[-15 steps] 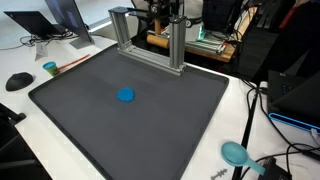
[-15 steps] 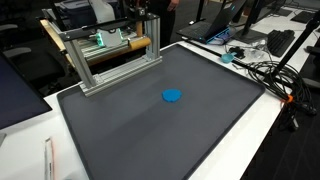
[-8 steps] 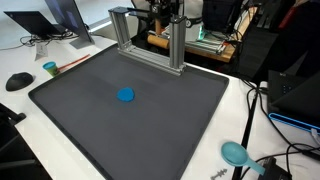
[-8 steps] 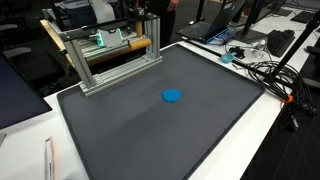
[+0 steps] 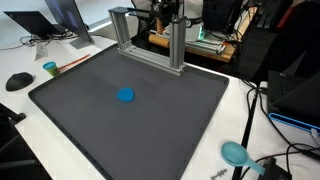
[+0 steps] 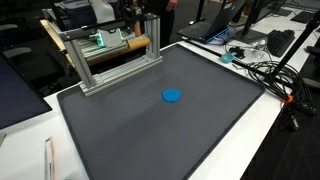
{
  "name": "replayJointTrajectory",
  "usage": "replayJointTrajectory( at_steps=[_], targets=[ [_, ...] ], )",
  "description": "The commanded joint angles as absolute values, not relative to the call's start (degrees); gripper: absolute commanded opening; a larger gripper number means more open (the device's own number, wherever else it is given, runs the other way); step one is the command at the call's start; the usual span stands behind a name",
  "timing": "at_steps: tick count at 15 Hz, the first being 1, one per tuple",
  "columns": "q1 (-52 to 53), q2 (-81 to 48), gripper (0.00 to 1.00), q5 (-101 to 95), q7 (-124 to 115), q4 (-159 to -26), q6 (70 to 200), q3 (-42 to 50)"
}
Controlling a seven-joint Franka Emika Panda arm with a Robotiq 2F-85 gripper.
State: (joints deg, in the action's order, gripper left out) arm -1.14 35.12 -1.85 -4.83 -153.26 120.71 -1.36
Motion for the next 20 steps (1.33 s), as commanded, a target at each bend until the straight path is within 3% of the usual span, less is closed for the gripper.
replayJointTrajectory(
  at_steps=[1,3,6,20],
  targets=[
    [-0.29,38.56,0.72,-0.81,-3.12,-156.83,120.85,-0.65],
    [-0.15,38.64,0.8,-1.22,-1.89,-156.8,121.05,-0.64],
    [-0.09,38.12,0.99,-2.04,-0.7,-155.96,120.67,-0.91],
    [-1.32,40.91,1.0,-7.26,-2.76,-154.07,122.72,-3.28]
  ],
)
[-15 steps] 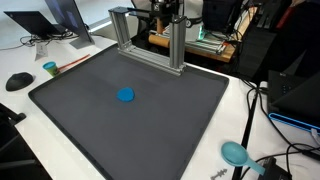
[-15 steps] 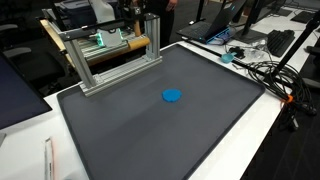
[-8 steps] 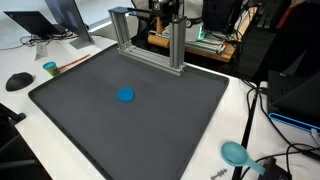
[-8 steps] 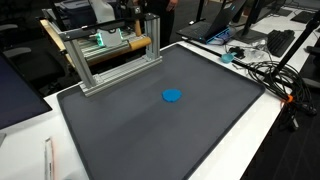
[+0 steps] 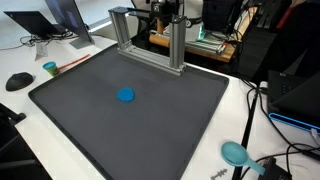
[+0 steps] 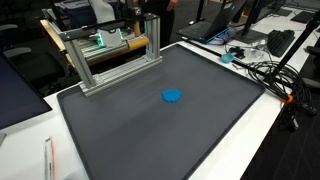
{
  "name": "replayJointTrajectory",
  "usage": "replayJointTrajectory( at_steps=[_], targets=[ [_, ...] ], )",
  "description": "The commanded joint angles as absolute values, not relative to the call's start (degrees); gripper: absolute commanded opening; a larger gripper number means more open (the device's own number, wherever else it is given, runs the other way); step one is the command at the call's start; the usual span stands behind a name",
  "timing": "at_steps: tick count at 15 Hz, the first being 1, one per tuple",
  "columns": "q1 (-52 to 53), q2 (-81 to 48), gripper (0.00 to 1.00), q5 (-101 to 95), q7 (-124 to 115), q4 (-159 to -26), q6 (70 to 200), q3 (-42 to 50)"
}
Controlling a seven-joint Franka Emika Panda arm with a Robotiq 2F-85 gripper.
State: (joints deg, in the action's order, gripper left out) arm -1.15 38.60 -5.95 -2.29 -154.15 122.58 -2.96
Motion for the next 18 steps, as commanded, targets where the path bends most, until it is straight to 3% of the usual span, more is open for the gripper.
replayJointTrajectory(
  at_steps=[1,9,18],
  targets=[
    [-1.1,41.3,1.0,-6.8,-2.35,-153.78,122.47,-2.95],
    [-0.39,38.03,1.0,-6.88,3.23,-144.43,124.46,-1.07],
    [2.93,14.06,1.0,-4.29,7.84,-121.9,124.46,-1.42]
  ],
)
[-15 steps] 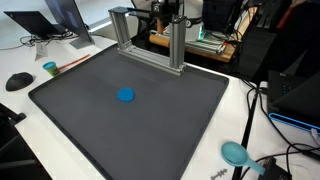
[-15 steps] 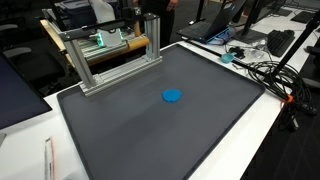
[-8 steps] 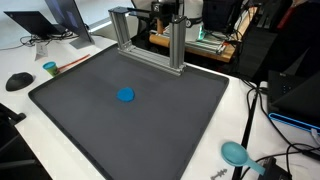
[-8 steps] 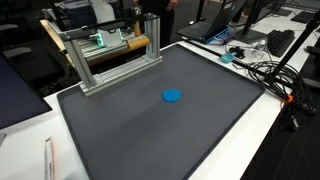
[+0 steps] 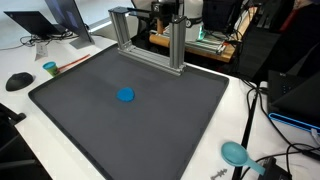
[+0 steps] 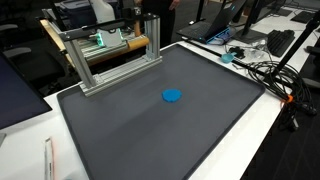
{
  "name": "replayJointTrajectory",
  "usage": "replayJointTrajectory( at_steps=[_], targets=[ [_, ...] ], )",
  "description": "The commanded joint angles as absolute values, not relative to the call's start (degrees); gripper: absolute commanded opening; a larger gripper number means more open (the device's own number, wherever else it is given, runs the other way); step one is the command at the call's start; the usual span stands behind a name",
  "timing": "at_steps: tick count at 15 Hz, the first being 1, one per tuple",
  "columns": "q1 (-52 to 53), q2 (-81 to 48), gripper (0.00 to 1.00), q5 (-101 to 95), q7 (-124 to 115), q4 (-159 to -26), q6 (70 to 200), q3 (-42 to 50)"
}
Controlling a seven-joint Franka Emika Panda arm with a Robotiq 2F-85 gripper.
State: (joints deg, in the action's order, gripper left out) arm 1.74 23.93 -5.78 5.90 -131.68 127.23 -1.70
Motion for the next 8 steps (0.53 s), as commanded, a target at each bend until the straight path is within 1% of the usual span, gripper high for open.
replayJointTrajectory(
  at_steps=[1,5,6,8],
  targets=[
    [2.8,11.38,1.0,-4.86,7.24,-119.35,123.94,-1.83],
    [2.31,-0.43,1.0,-8.18,3.4,-108.49,118.4,-3.21],
    [2.59,5.91,1.0,-6.22,5.48,-115.69,122.55,-2.64],
    [2.59,3.23,1.0,-6.28,5.29,-114.05,122.56,-2.67]
  ],
)
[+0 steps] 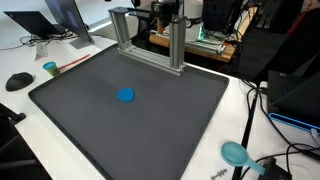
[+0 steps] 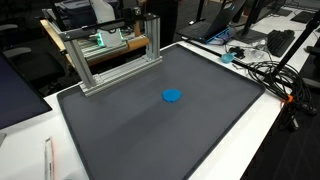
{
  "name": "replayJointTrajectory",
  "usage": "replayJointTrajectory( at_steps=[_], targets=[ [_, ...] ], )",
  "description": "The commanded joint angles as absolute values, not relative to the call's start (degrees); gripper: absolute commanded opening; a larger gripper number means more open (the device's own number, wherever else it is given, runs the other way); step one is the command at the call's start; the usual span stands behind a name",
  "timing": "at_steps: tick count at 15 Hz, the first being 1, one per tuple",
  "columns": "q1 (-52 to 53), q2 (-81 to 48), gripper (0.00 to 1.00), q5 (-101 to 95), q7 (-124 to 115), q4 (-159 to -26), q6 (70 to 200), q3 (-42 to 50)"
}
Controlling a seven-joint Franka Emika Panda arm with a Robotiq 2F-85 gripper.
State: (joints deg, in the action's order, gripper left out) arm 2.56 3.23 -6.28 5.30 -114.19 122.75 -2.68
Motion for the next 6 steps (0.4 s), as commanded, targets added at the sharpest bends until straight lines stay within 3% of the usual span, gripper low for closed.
replayJointTrajectory(
  at_steps=[1,6],
  targets=[
    [2.59,3.24,1.0,-6.28,5.29,-114.14,122.6,-2.67],
    [2.59,4.66,1.0,-6.28,5.29,-114.49,122.58,-2.68]
  ],
)
